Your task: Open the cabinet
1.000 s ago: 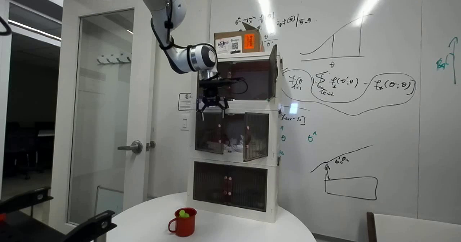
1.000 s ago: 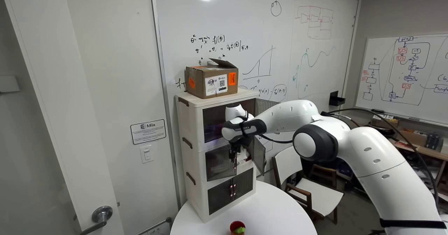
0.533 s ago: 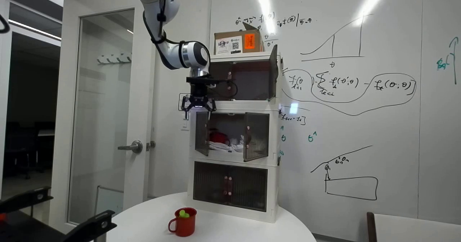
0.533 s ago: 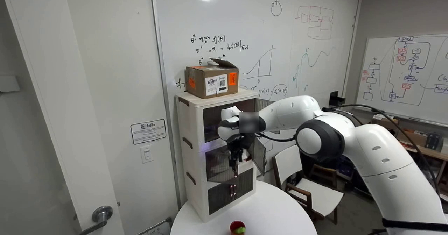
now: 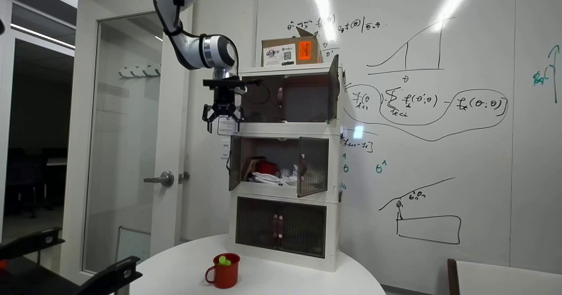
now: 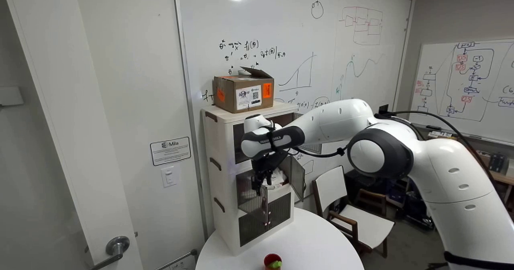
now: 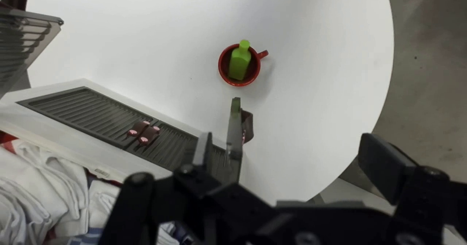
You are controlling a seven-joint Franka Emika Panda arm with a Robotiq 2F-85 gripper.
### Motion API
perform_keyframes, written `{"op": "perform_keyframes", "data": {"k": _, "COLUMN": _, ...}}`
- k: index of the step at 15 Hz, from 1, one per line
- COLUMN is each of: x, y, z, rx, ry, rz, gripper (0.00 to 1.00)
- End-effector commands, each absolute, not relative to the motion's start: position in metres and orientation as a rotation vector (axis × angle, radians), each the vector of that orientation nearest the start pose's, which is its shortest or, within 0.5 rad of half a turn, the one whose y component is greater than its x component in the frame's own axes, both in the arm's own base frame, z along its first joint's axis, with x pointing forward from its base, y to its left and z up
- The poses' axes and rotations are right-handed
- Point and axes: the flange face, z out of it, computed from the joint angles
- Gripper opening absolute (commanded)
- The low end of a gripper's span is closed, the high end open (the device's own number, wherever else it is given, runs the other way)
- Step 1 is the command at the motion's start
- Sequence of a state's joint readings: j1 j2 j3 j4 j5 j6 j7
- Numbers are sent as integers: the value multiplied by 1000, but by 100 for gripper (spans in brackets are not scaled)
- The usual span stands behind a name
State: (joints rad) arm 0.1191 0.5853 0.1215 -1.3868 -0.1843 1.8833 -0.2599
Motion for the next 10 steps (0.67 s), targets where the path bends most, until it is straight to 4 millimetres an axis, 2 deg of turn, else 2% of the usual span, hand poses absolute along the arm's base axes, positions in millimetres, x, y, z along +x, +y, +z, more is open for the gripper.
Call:
{"op": "perform_keyframes", "data": {"k": 1, "x": 681, "y": 153, "z": 391, "rx": -3149, "ry": -824, "rz": 22, "gripper": 100}}
{"op": "perform_keyframes", "data": {"k": 4, "x": 686, "y": 154, "z": 410, "rx": -3180, "ry": -743, "rz": -118, "gripper": 100}}
{"op": "perform_keyframes", "data": {"k": 6, "x": 694, "y": 144, "z": 427, "rx": -3211, "ry": -651, "rz": -291, "gripper": 100}}
{"op": "perform_keyframes", "data": {"k": 8, "x": 701, "y": 123, "z": 441, "rx": -3238, "ry": -595, "rz": -462, "gripper": 100}}
{"op": "perform_keyframes", "data": {"k": 10, "x": 700, "y": 90, "z": 449, "rx": -3263, "ry": -473, "rz": -546, "gripper": 100}}
